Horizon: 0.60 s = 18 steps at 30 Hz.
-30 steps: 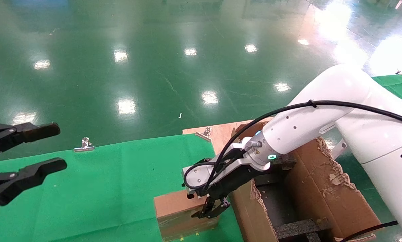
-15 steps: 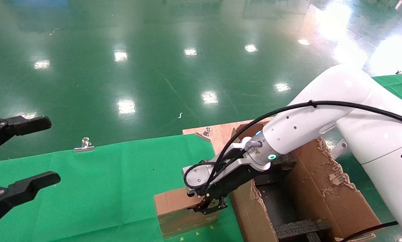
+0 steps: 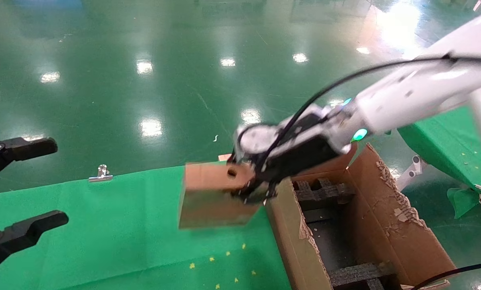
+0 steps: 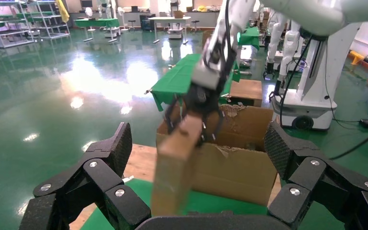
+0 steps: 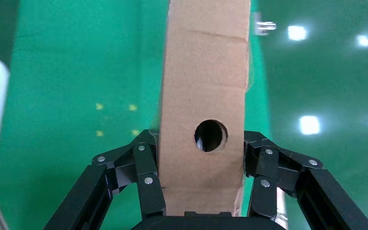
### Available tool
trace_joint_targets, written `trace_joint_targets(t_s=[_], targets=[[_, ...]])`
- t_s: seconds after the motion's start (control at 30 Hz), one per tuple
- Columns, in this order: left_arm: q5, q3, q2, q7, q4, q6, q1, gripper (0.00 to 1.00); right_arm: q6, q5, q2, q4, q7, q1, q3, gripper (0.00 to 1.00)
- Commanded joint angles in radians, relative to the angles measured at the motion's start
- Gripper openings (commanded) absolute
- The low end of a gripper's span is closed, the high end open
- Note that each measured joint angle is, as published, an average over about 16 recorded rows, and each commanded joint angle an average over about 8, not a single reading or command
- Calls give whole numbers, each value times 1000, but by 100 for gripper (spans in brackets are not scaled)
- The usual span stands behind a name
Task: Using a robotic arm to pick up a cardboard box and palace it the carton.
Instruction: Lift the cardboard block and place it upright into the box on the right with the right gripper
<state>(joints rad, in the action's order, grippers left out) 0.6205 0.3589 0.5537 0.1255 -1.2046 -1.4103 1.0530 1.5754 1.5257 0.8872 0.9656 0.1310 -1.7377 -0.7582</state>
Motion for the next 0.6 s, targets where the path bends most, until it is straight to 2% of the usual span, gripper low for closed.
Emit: trace_joint_targets(t_s=[0.03,0.27,0.6], targets=[[0,0,0,0,0,0,0,100,5,-15,-13,-20,-2,-38,5,0],[0,0,0,0,0,0,0,100,7,-25,-47,-57,-28,-158,-51,0],[0,0,0,0,0,0,0,100,2,-60,-100,-112,-48,-219,-106,0]])
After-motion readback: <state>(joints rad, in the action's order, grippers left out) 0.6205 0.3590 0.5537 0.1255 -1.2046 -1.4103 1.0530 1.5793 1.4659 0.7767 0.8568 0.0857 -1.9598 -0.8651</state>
